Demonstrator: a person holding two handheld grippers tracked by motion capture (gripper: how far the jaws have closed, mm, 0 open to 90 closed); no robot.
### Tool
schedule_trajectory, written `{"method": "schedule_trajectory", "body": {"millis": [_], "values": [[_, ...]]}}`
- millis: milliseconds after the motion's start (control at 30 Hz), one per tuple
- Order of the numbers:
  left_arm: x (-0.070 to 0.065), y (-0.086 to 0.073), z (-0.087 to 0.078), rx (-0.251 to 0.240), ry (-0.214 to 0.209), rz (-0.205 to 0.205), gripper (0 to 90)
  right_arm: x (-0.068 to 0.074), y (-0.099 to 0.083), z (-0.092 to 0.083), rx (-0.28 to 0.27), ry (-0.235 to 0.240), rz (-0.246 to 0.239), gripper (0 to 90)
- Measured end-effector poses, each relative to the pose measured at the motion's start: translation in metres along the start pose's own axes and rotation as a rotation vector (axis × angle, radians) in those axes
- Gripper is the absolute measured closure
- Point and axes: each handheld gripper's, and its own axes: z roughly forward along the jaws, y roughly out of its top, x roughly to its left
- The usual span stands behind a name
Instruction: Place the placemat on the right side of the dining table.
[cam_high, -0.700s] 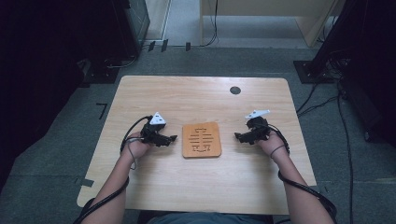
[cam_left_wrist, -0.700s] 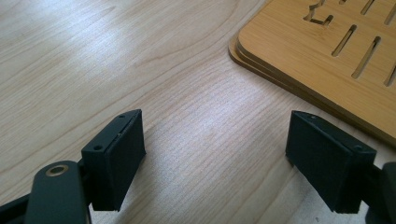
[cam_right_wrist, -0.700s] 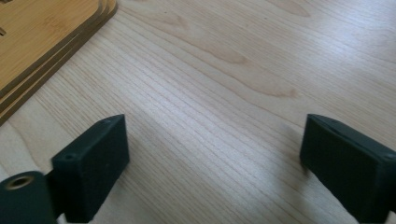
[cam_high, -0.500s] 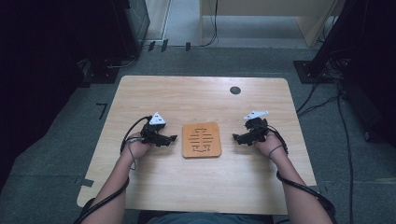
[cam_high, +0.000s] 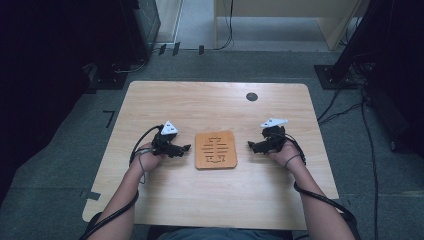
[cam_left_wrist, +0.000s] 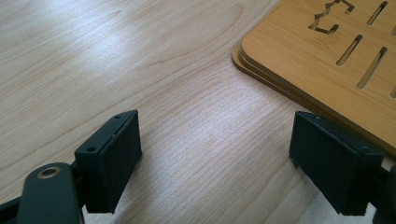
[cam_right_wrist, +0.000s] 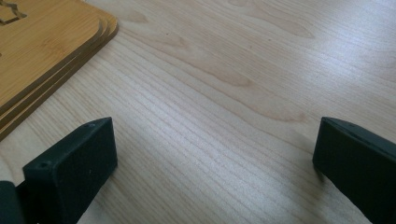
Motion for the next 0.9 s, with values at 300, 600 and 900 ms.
{"method": "schedule_trajectory", "body": {"millis": [300,600,900], "values": [[0.000,0.000,0.000,-0.005,0.003,-0.016,15.7,0.002,0.001,0.001,-0.001,-0.016,0.016,0.0],[-0.001,0.002,0.002,-0.004,0.028,-0.039,15.7,0.005,0.014,0.003,0.099,-0.033,0.027,0.0],[-0.002,0.008,0.000,0.049,0.010,-0.083,12.1,0.005,0.021,-0.001,0.126,0.001,0.044,7.4]]}}
